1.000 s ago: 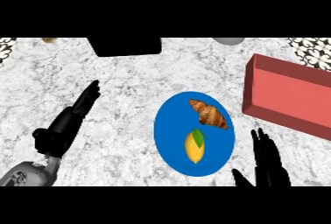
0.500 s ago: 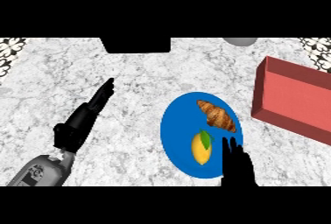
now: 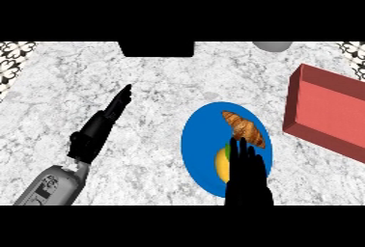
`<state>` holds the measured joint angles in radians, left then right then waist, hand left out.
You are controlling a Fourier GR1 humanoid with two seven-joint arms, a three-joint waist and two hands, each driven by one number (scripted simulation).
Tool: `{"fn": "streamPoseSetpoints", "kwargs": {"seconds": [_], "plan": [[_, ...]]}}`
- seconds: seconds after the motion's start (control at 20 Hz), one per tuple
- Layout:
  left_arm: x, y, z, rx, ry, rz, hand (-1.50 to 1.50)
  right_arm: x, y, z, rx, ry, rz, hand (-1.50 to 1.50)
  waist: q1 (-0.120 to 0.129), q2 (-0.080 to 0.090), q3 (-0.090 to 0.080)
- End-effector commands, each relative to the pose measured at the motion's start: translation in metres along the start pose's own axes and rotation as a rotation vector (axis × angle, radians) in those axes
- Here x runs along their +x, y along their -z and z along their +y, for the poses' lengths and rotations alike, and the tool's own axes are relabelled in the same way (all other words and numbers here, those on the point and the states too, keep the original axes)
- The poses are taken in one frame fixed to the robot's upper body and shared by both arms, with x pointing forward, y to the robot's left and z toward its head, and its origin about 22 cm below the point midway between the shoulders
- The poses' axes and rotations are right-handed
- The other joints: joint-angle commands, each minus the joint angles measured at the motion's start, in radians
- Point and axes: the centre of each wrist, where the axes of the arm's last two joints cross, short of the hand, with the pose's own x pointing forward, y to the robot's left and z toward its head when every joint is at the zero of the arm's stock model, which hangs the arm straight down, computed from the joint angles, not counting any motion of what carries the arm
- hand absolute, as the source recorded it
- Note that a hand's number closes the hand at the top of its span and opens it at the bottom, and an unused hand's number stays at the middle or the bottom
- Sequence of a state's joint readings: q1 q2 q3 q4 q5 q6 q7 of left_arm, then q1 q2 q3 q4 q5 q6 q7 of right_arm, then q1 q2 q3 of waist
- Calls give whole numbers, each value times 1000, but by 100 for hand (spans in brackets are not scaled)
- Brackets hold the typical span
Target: Pick the lemon from the plate and place it in the cardboard box
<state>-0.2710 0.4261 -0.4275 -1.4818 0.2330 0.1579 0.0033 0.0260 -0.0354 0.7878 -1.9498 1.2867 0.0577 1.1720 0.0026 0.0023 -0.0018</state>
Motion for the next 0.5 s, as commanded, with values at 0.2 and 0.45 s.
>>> {"fn": "streamPoseSetpoints", "kwargs": {"seconds": [0.2,0.45], "plan": [[-5,1,-11,-11,12,-17,0,18,22,15,61,-21,212,-150,6,0,1],[-12,-9,1,-12,-1,-9,0,16,17,11,34,-8,169,-150,1,-3,1]]}}
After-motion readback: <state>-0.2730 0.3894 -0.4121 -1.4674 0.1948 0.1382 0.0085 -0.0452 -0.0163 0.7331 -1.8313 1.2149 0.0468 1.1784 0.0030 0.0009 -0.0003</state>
